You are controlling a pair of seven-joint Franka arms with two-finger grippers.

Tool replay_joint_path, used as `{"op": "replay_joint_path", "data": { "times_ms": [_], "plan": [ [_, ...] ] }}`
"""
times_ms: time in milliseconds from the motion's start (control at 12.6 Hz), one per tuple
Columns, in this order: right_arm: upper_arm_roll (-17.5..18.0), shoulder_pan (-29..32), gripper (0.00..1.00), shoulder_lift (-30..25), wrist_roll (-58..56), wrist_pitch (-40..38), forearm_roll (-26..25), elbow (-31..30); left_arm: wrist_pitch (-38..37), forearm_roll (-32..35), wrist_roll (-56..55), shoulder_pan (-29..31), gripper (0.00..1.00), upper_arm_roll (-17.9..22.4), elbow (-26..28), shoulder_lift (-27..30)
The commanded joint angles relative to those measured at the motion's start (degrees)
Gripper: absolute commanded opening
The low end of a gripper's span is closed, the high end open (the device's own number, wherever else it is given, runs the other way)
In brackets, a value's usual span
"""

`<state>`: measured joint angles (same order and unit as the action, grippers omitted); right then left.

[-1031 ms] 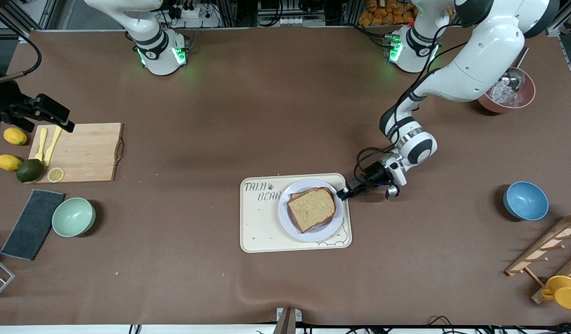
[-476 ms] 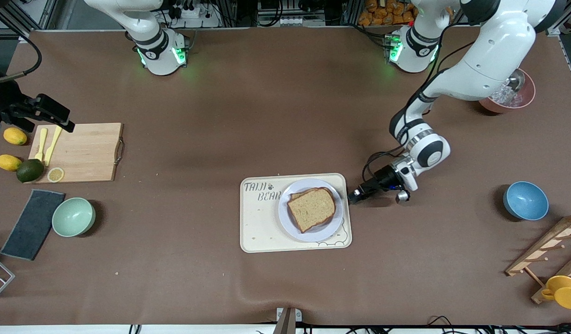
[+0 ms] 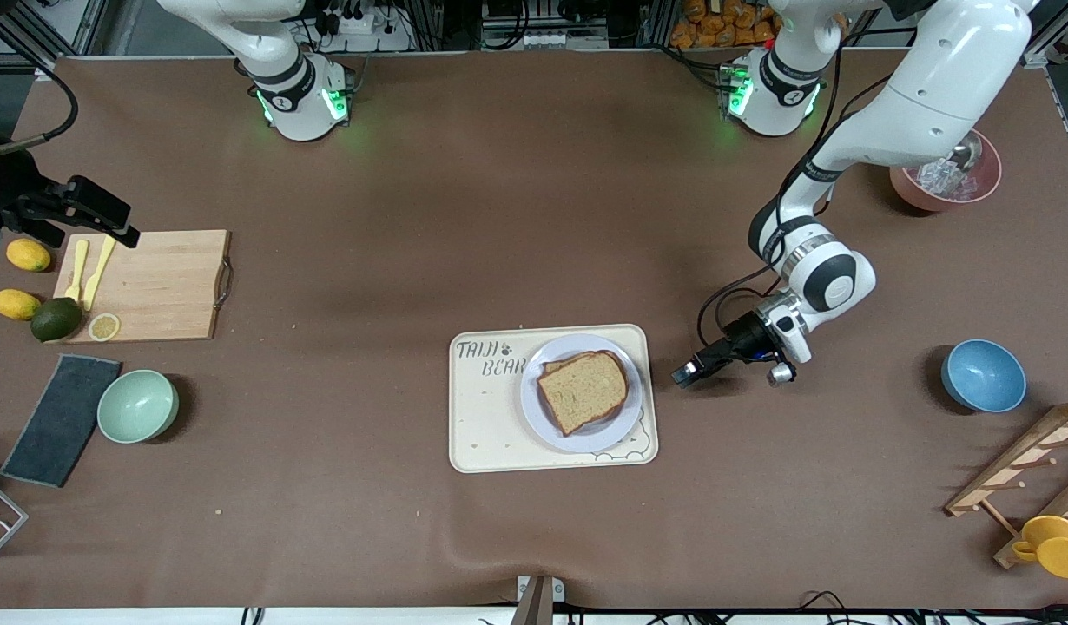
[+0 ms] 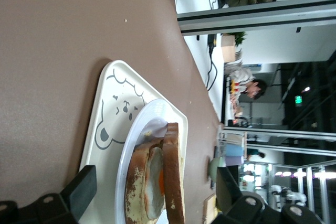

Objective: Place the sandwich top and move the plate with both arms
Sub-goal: 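Open the left gripper and pull it back from the plate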

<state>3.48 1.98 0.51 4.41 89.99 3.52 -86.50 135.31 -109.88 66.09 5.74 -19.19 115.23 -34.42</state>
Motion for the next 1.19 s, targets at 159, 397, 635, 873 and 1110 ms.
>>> {"op": "replay_joint_path", "data": {
  "times_ms": [159, 397, 635, 873, 1110],
  "plan": [
    [0.4, 0.2, 1.00, -0.2, 0.7, -0.3, -0.8, -0.1, 3.4, 7.6, -5.6, 0.0, 1.00, 0.2, 2.6, 5.1],
    [0.4, 0.2, 1.00, -0.2, 0.7, -0.3, -0.8, -0.1, 3.4, 21.2, -13.3, 3.0, 1.00, 0.3, 1.7, 6.5],
    [0.5, 0.3, 1.00, -0.2, 0.7, -0.3, -0.8, -0.2, 3.3, 30.6, -18.6, 5.0, 1.00, 0.3, 1.5, 7.3],
    [0.4, 0.3, 1.00, -0.2, 0.7, -0.3, -0.8, -0.1, 2.8, 36.8, -22.9, 6.4, 1.00, 0.2, 1.0, 8.1],
    [0.4, 0.4, 1.00, -0.2, 0.7, -0.2, -0.8, -0.1, 0.8, 43.9, -30.5, 6.5, 1.00, 0.2, -0.8, 9.2]
  ]
}}
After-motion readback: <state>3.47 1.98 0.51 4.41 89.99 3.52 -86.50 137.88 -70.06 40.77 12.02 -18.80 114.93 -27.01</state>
